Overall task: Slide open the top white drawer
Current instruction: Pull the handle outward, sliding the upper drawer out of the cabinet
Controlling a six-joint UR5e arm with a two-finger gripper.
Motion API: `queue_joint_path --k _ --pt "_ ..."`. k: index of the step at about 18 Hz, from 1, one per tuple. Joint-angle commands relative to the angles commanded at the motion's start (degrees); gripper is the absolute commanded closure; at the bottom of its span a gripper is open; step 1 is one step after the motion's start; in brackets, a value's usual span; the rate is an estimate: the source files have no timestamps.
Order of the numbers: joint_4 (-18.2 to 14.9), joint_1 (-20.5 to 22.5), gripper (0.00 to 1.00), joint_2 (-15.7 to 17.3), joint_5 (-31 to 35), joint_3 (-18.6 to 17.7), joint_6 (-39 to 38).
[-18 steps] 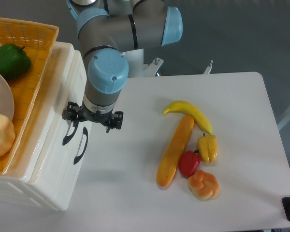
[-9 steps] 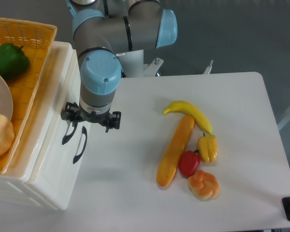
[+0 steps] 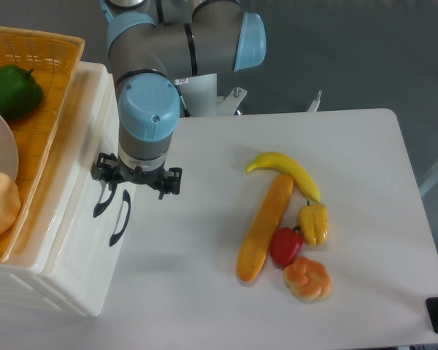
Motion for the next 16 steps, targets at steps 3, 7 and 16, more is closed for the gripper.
queue_joint_path --k 3,7,16 --pt "0.44 0.18 0.0 0.0 0.09 0.09 0.26" --pt "0.44 0.44 0.0 -0.09 0.44 0.09 0.44" --pt "0.35 1.49 0.0 -0.09 0.44 0.7 1.05"
